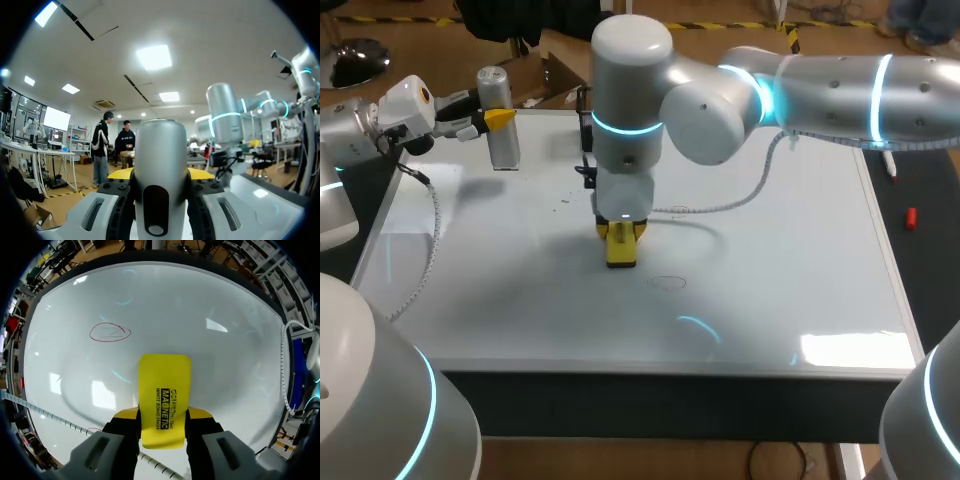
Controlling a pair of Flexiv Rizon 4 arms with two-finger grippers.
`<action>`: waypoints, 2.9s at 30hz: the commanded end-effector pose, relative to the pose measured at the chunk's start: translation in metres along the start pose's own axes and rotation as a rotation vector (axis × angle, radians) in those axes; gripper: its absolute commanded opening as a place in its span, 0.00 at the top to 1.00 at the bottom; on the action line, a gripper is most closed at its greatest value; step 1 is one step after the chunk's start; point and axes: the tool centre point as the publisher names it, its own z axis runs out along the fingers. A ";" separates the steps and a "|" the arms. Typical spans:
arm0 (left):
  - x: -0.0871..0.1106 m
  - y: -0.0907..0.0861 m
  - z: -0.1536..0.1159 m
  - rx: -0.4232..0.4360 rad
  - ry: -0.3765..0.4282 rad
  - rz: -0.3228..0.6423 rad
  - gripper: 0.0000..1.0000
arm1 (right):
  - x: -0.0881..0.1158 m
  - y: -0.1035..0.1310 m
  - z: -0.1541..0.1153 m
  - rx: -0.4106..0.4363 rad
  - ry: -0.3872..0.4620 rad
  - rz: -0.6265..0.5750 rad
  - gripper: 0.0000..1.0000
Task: Pick up the inspection probe, press it on each red-marked spot on the whiteboard one by one, put down the probe, pick up the eraser, and wipe off all the red marks.
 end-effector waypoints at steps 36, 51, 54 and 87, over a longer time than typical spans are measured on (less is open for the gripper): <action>0.001 -0.001 0.000 0.000 -0.002 0.003 1.00 | 0.040 -0.025 -0.070 0.146 -0.038 -0.089 1.00; 0.001 -0.001 0.000 0.000 -0.002 0.003 1.00 | 0.126 -0.065 -0.089 0.182 0.033 -0.005 1.00; 0.001 -0.001 0.000 0.000 -0.002 0.003 1.00 | 0.151 -0.074 -0.087 0.173 0.049 0.028 1.00; 0.001 -0.001 0.000 0.000 -0.002 0.003 1.00 | 0.329 -0.182 -0.064 0.049 0.072 0.164 1.00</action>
